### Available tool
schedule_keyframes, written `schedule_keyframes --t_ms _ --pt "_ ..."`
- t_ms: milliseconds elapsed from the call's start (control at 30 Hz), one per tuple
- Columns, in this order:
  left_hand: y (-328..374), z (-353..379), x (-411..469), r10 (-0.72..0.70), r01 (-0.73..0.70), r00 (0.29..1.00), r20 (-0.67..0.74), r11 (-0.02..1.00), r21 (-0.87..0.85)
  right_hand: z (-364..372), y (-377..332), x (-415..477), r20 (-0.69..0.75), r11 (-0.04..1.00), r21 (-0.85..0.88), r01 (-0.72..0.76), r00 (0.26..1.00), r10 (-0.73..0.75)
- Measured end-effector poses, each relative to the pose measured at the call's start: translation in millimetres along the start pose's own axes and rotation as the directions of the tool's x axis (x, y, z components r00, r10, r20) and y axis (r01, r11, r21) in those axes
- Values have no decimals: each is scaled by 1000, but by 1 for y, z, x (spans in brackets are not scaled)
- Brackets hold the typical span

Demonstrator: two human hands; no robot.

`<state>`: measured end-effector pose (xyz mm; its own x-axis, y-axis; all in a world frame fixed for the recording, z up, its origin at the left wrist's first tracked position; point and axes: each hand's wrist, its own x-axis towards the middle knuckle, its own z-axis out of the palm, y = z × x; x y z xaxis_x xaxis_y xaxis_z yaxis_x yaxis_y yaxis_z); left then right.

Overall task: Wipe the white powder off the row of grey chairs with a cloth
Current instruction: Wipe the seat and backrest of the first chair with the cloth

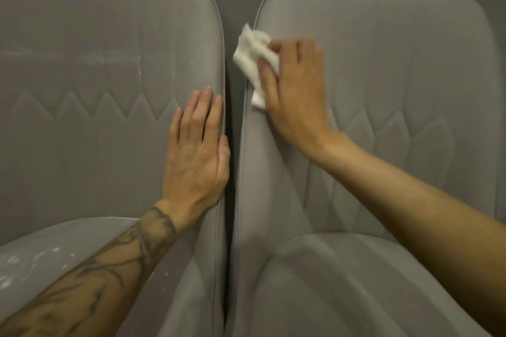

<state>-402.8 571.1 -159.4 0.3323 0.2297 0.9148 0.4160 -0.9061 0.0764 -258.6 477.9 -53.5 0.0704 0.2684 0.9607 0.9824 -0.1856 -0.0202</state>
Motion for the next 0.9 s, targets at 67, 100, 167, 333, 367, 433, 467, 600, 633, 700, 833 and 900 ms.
schedule_keyframes --t_ms 67,100,167,333,367,433,467,600,633,700,833,900 --pt "-2 2 0 16 -16 1000 -4 1000 -2 -13 -10 -66 164 992 50 120 978 -126" --pt "-3 2 0 22 -22 1000 -1 1000 1 -22 -15 -104 256 974 75 215 940 -227" --pt "-3 3 1 9 -9 1000 -3 1000 0 -37 -19 -154 371 907 128 401 829 -419" --pt "-1 2 -1 8 -8 1000 1 1000 -25 -27 -5 -81 236 969 10 246 941 -242" --pt "-2 2 -1 -2 2 1000 3 999 -33 -24 -4 -64 201 989 -17 146 970 -140" --pt "-2 2 0 -1 1 1000 -3 1000 -17 -22 -9 -72 214 998 -2 65 975 -63" --pt "-2 2 -1 5 -5 1000 -7 1000 1 -25 -12 -94 256 995 23 99 961 -102" --pt "0 1 0 -1 2 1000 -10 1000 9 -55 -23 -190 512 903 240 356 744 -429" --pt "0 1 -1 0 0 1000 -9 1000 6 -57 -19 -190 525 887 274 373 714 -463" --pt "0 1 -1 3 -3 1000 -5 1000 12 -54 -11 -173 463 910 244 336 784 -414" --pt "2 0 0 -6 6 1000 1 1000 22 -51 -25 -175 434 925 313 216 834 -342" --pt "2 0 0 -8 8 1000 7 1000 26 -59 -43 -203 557 871 464 162 711 -429"
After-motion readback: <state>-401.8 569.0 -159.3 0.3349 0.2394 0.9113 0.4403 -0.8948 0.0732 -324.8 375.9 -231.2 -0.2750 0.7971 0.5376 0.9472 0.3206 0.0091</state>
